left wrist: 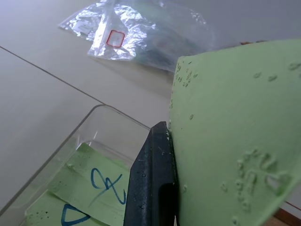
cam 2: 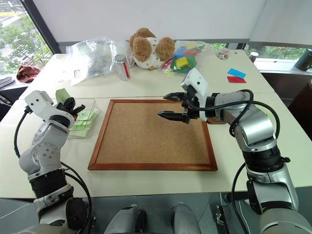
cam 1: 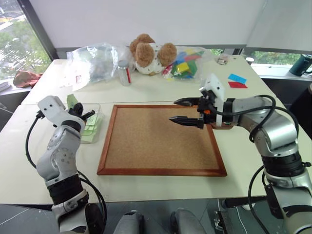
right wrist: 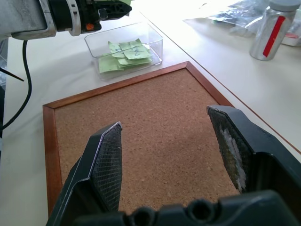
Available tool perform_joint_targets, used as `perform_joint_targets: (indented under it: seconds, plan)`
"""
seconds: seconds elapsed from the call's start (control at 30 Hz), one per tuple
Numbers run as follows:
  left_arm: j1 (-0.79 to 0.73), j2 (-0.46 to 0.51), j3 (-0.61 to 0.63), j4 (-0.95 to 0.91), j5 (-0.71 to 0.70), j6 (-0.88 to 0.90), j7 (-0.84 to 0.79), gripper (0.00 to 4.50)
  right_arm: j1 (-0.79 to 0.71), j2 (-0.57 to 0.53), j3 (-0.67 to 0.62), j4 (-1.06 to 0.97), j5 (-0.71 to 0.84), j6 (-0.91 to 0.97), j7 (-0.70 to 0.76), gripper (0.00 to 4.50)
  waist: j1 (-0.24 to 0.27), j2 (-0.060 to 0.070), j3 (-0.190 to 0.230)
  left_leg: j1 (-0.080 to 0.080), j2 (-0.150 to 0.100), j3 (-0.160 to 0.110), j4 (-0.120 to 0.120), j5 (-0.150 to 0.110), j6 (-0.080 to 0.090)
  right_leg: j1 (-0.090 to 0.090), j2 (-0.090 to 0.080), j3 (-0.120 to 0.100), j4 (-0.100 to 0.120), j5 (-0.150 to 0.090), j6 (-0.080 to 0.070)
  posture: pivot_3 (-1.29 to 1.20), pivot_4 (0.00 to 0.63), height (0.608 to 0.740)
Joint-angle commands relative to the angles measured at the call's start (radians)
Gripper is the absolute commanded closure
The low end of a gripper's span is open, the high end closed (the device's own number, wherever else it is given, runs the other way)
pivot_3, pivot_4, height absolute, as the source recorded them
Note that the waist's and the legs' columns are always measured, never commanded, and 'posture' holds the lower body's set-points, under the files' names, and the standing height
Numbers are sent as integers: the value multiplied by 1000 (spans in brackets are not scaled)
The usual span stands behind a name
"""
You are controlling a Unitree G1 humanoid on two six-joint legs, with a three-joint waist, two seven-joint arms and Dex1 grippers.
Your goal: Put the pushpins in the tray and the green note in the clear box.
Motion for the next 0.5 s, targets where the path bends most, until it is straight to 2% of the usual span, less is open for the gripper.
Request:
perform_joint_targets:
  seconds: [0.03,0.07,0.3,0.5]
  plan:
    - [-14,32,-25,-1,16,11,29,3977,1,-13,-4,-41,8,-16,-12,1297,-1,0,0,0,0,0,0,0,0,0,0,0,0,0,0,0,150,740]
    - [-11,37,-31,1,26,16,43,3635,3,-13,-4,-43,8,-16,-14,1297,-1,0,0,0,0,0,0,0,0,0,0,0,0,0,0,0,150,740]
    - [-5,85,-82,11,77,13,56,25,15,-15,-2,-52,8,-20,-26,1297,0,0,0,0,0,0,0,1,-1,0,0,0,0,0,0,0,150,740]
    - [-25,106,-122,-6,83,-23,16,25,14,-14,0,-47,4,-30,-32,1297,1,0,0,0,0,0,0,1,-1,0,0,0,-1,0,0,0,150,740]
